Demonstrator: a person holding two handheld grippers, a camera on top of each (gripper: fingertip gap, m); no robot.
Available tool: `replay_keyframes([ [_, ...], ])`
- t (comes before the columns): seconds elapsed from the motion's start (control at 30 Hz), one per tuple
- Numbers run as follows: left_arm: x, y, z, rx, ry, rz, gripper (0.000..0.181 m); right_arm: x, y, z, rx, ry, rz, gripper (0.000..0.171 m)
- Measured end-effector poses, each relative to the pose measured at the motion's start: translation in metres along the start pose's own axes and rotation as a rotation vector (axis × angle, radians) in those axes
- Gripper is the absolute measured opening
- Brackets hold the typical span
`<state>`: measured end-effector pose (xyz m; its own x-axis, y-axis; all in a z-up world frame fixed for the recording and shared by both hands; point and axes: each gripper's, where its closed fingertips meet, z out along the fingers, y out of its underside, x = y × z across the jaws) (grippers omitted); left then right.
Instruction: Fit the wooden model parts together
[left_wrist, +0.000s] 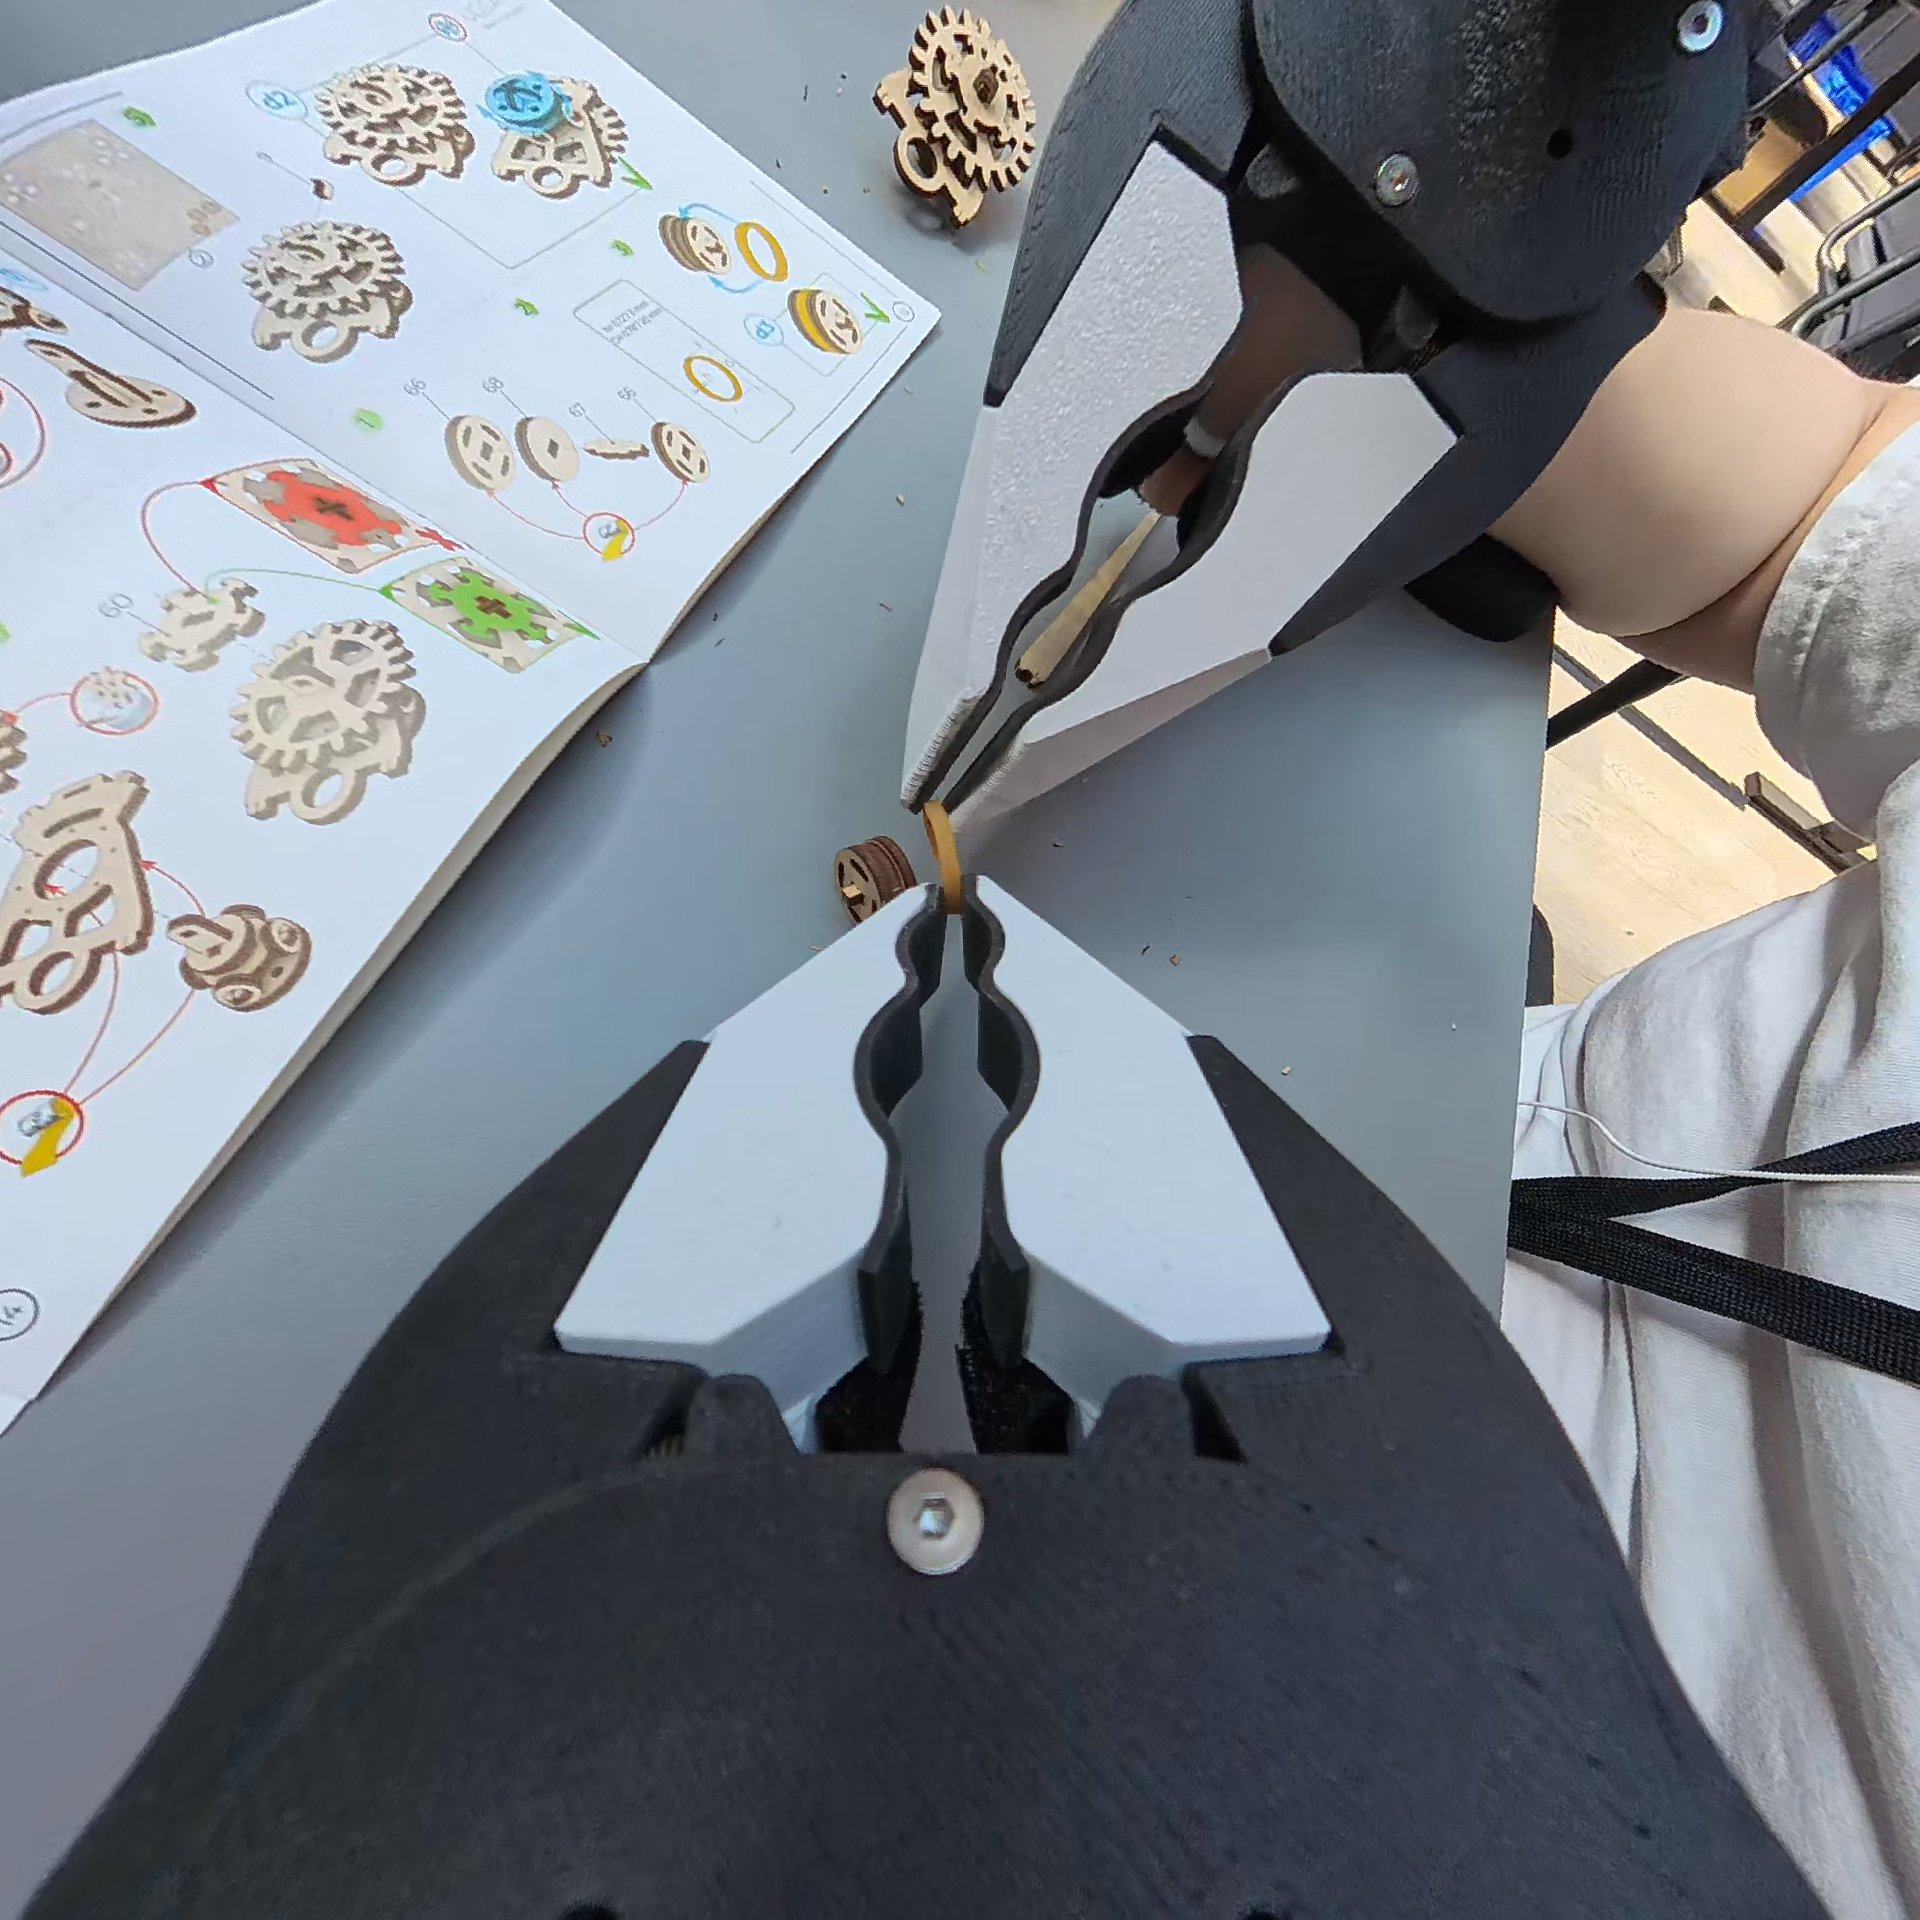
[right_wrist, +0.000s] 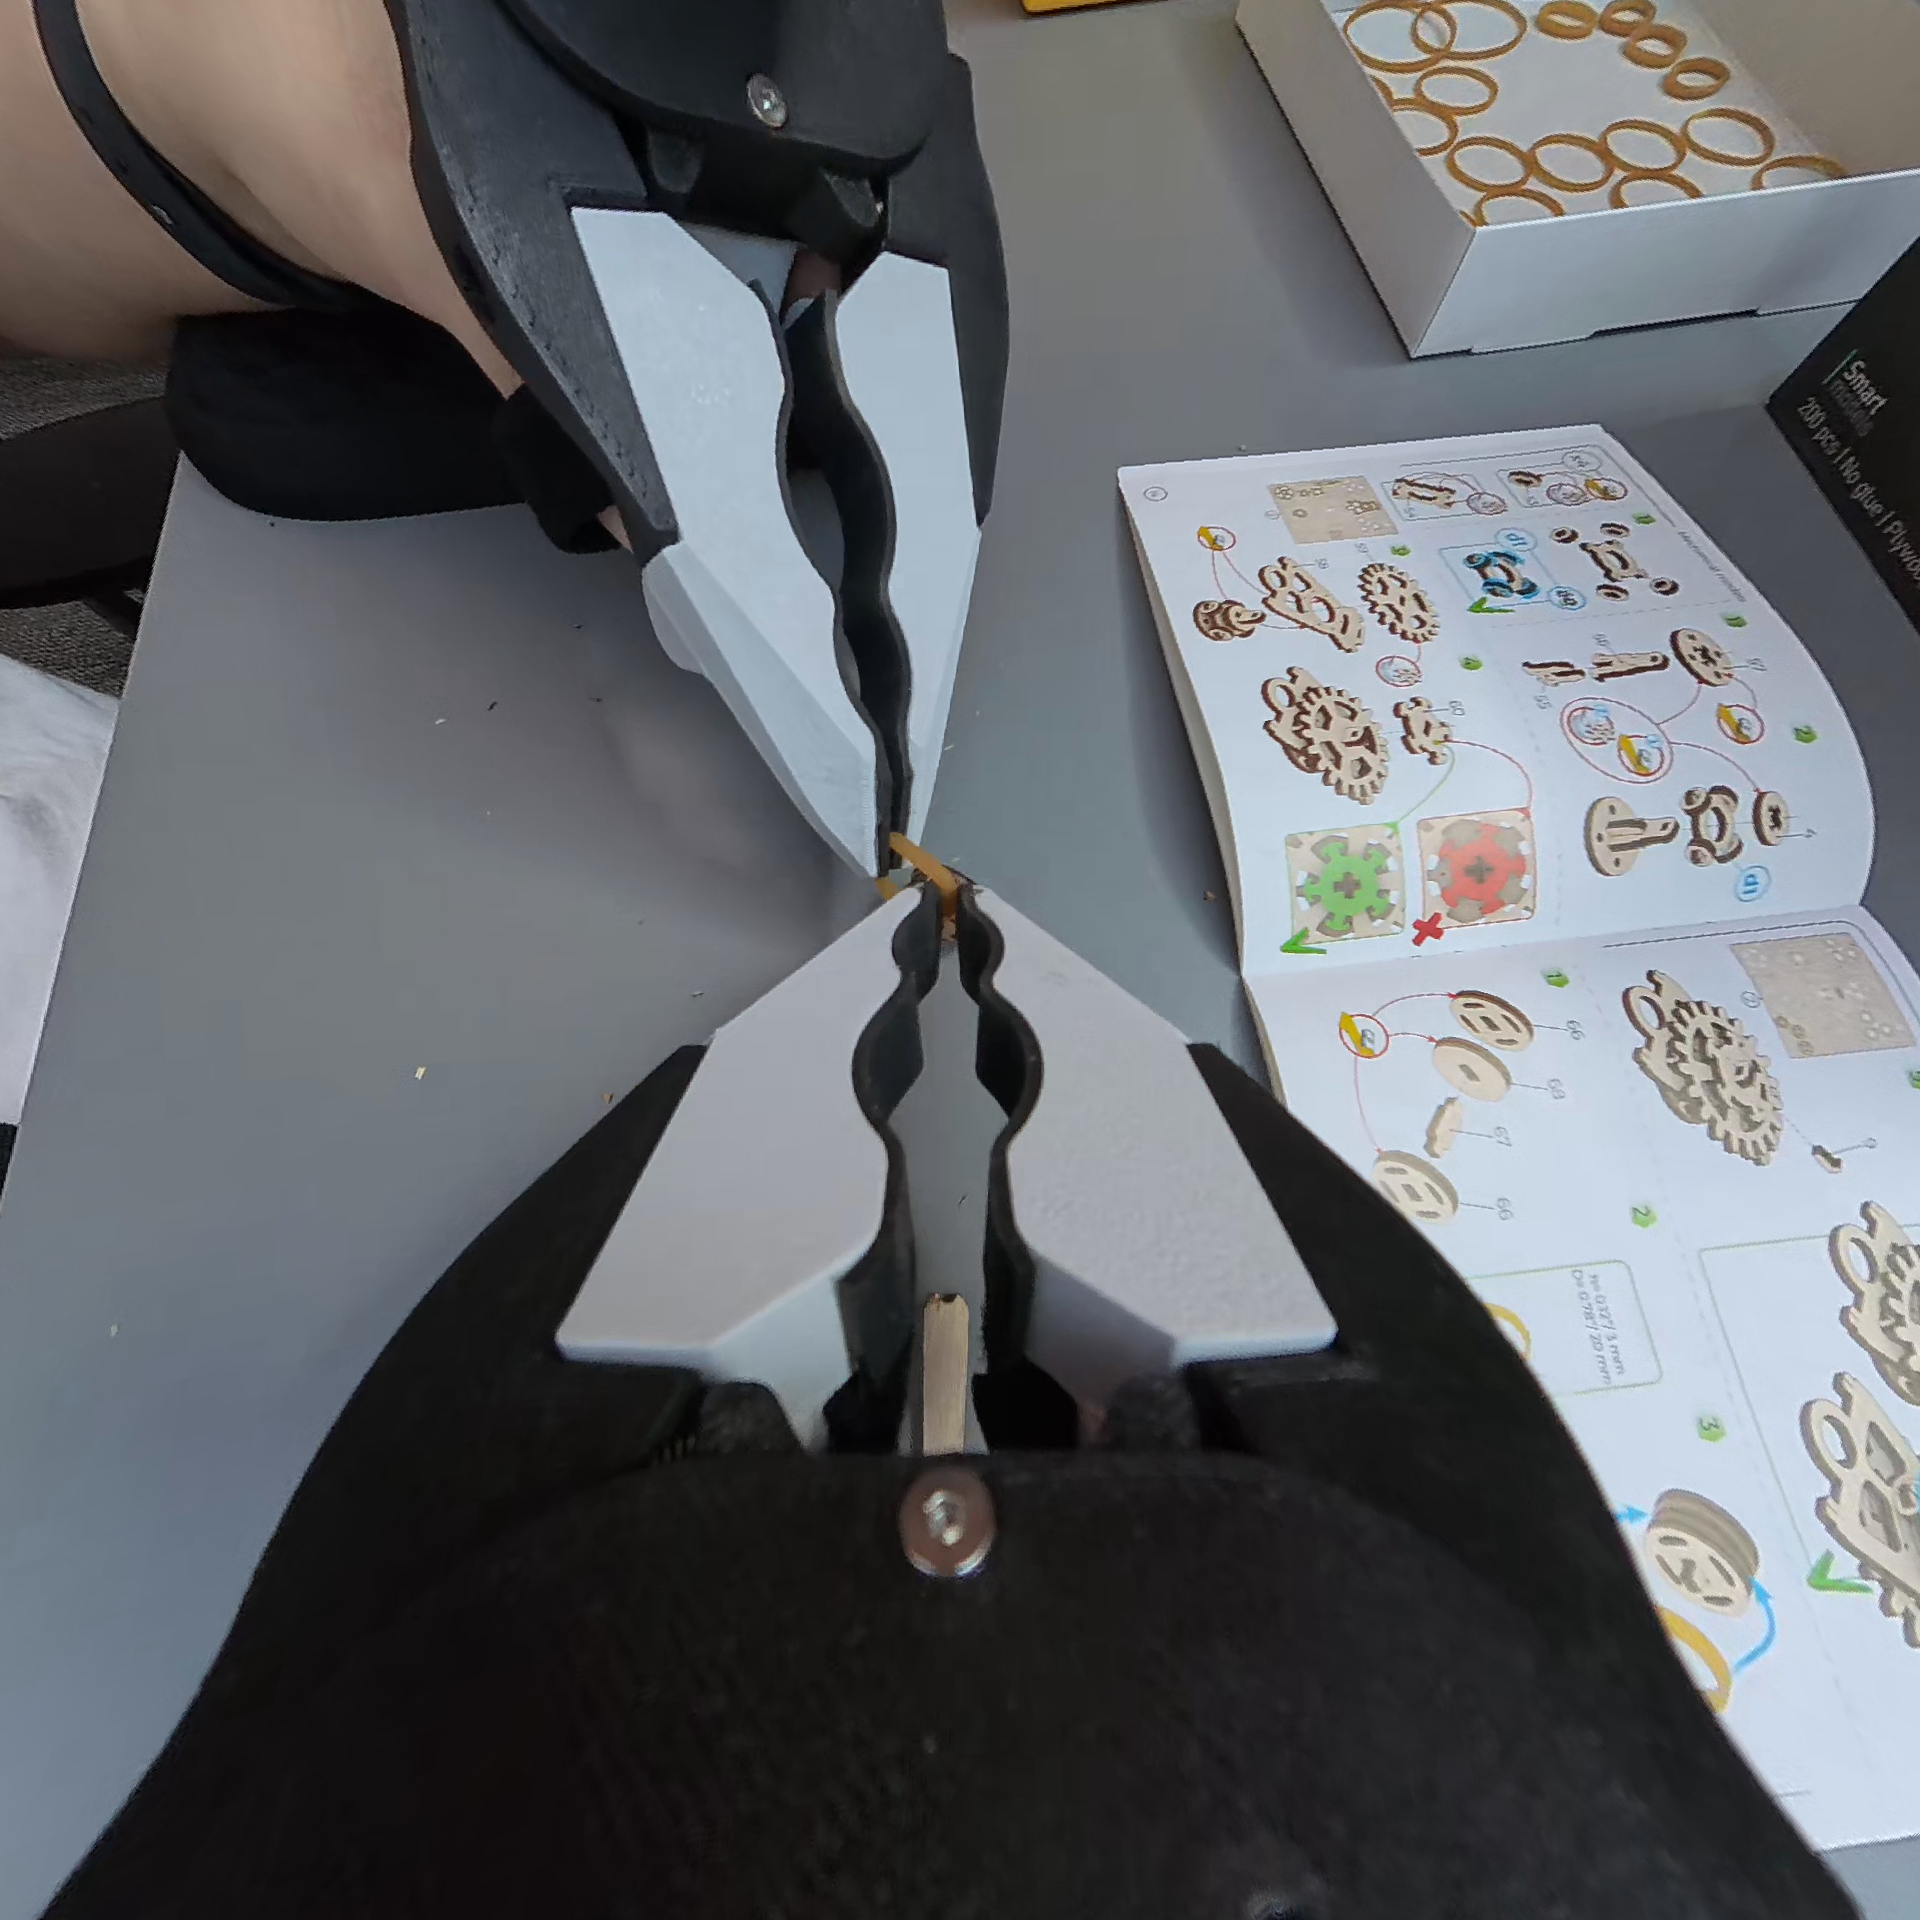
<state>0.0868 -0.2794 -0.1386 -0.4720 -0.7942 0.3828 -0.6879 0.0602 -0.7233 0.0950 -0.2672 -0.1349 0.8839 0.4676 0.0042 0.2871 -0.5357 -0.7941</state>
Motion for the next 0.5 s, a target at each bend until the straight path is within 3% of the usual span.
replay_keyframes([
  [0.07,0.004,0.001,0.000,-0.006,0.021,0.019,0.003,-0.001,0.001,-0.001,-0.003,-0.009,0.014,0.001],
  [0.17,-0.002,0.006,-0.004,-0.065,-0.036,0.128,0.030,0.000,0.004,-0.003,-0.020,-0.004,0.028,0.000],
  [0.33,-0.026,0.001,-0.017,-0.118,-0.243,0.550,0.034,0.005,0.006,-0.005,-0.025,0.019,0.038,0.000],
  [0.5,-0.016,0.003,-0.009,-0.175,-0.030,0.620,0.035,0.008,0.011,-0.001,-0.053,0.059,0.008,0.000],
])
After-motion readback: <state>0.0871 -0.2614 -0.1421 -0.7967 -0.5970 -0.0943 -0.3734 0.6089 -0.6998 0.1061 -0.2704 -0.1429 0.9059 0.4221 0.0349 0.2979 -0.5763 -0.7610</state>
